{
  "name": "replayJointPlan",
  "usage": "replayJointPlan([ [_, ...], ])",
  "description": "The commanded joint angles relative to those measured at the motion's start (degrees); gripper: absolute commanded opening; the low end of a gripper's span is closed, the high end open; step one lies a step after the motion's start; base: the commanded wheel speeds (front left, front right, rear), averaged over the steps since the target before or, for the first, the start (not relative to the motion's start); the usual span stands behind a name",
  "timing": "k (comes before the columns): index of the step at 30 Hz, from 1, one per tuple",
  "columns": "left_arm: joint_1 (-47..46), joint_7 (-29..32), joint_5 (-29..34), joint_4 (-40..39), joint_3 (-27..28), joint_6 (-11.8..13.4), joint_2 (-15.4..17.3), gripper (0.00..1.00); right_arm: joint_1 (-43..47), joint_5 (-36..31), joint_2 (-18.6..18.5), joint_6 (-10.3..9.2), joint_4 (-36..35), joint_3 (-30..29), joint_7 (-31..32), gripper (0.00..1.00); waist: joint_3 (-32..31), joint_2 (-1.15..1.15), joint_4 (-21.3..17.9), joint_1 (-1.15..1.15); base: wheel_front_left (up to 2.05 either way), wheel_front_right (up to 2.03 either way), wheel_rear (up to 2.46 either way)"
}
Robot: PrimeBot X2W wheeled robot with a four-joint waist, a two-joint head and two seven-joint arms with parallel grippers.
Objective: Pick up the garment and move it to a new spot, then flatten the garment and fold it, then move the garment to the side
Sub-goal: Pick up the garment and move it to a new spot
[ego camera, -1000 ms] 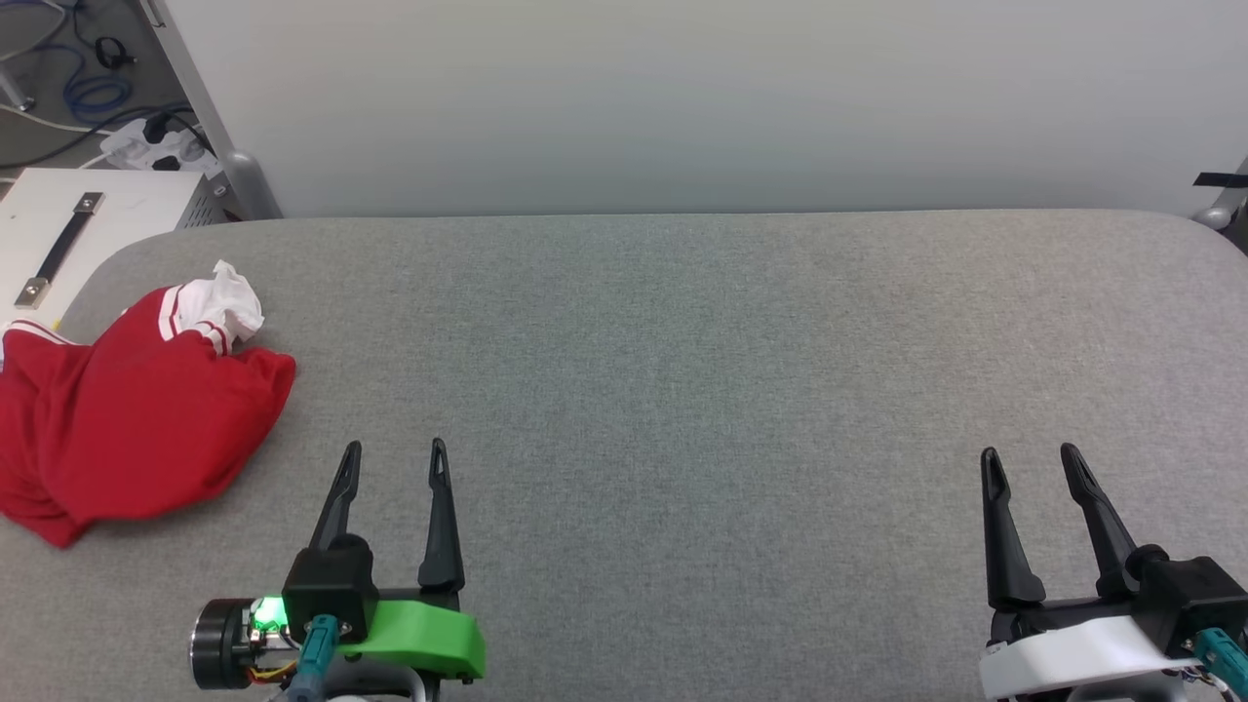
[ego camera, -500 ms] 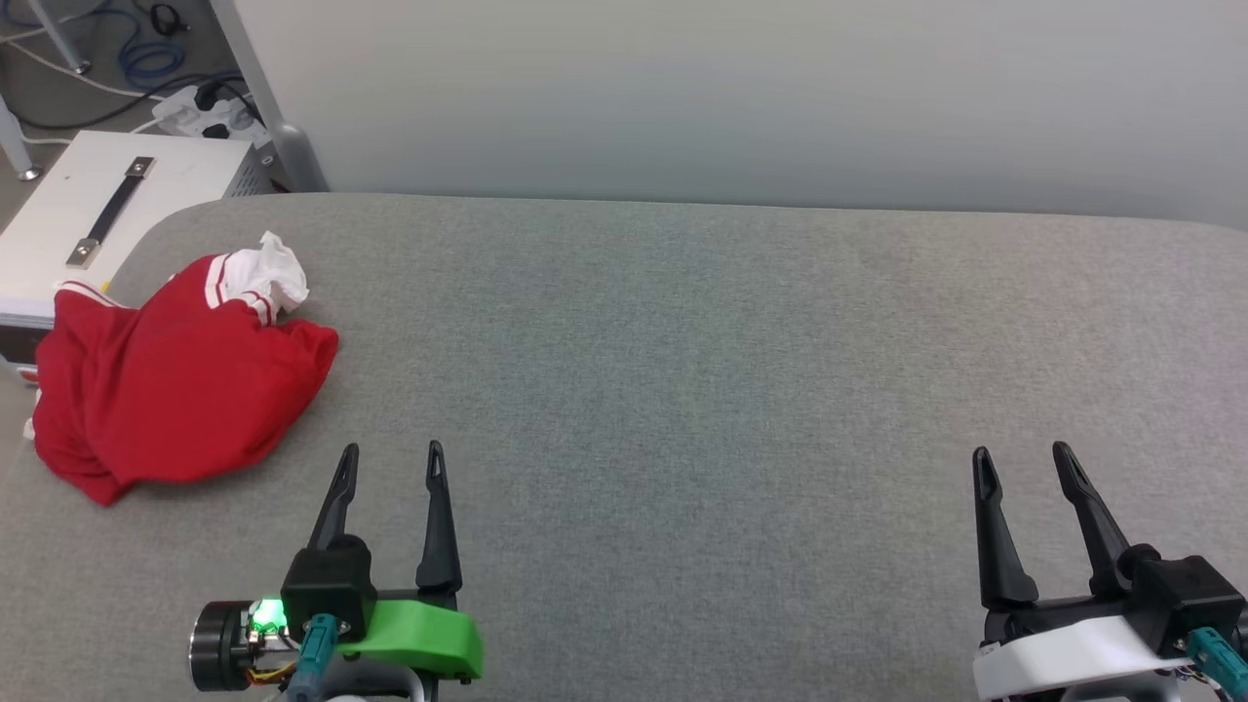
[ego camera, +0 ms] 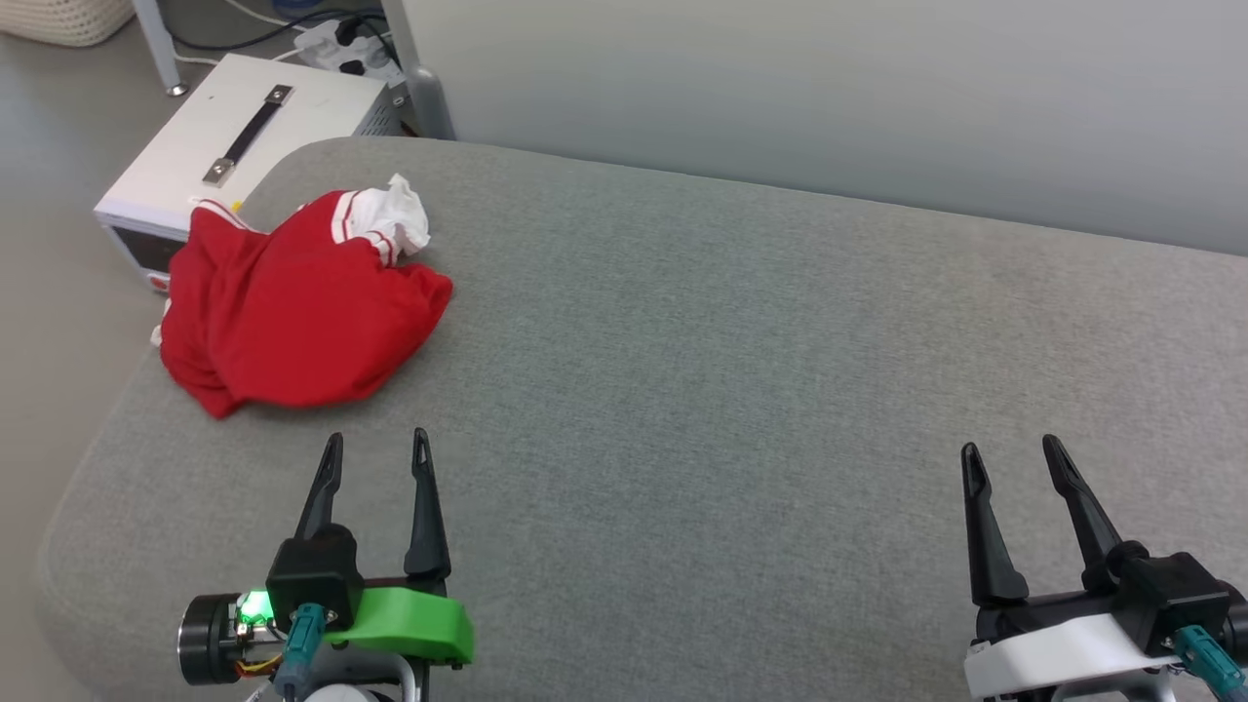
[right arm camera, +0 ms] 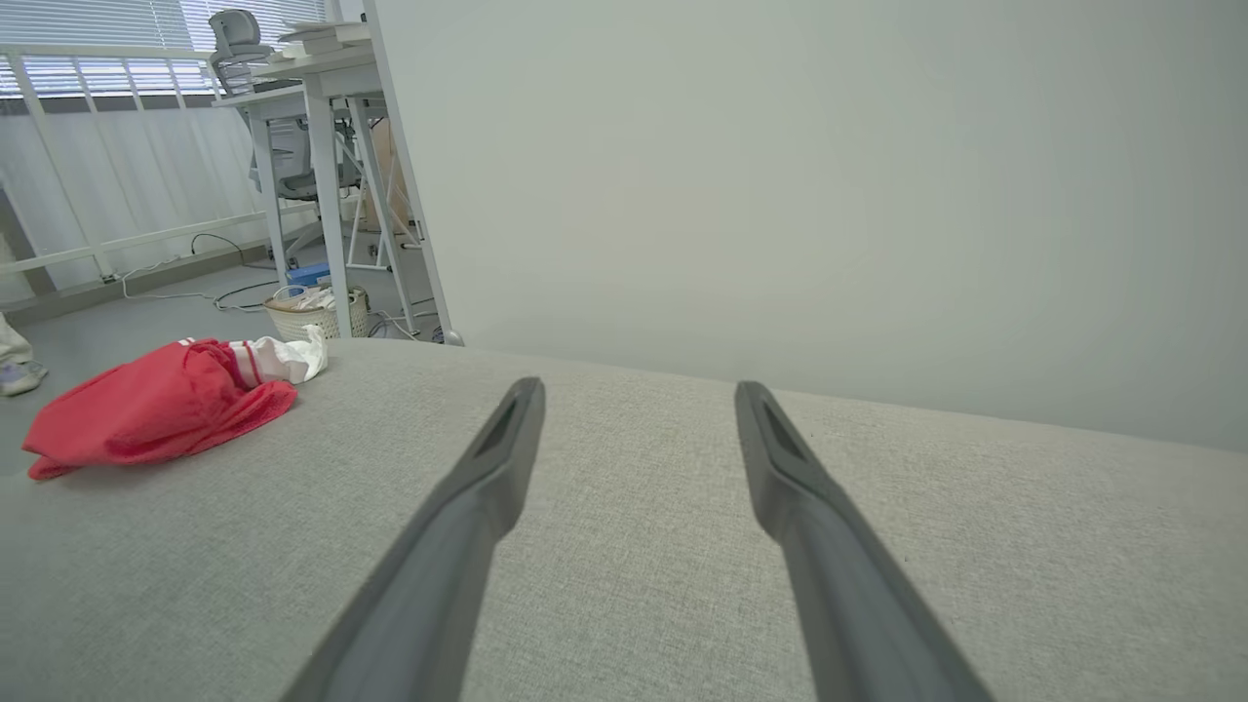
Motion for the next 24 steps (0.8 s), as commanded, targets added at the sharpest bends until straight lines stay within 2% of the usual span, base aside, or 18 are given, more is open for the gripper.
replayJointPlan([
  [1, -0.8, -0.3, -0.8, -0.1, 0.2, 0.3, -0.3, 1.0, -0.9, -0.4, 0.1, -0.04, -0.2, 0.1, -0.3, 1.0, 1.2, 0.0, 4.1, 0.0, 0.0, 0.0, 0.0],
  [16, -0.9, -0.3, -2.1, 0.0, 1.0, 1.2, -0.3, 1.0, -1.5, -1.5, 0.1, -0.04, -0.5, 1.1, -0.3, 1.0, 2.4, 0.0, 14.6, 0.0, 0.0, 0.0, 0.0],
  [24, -0.4, -0.3, -2.9, 0.1, 1.1, 1.7, -0.3, 1.0, -1.9, -2.0, 0.1, -0.04, -0.2, 1.7, -0.3, 1.0, 2.8, 0.0, 17.5, 0.0, 0.0, 0.0, 0.0],
])
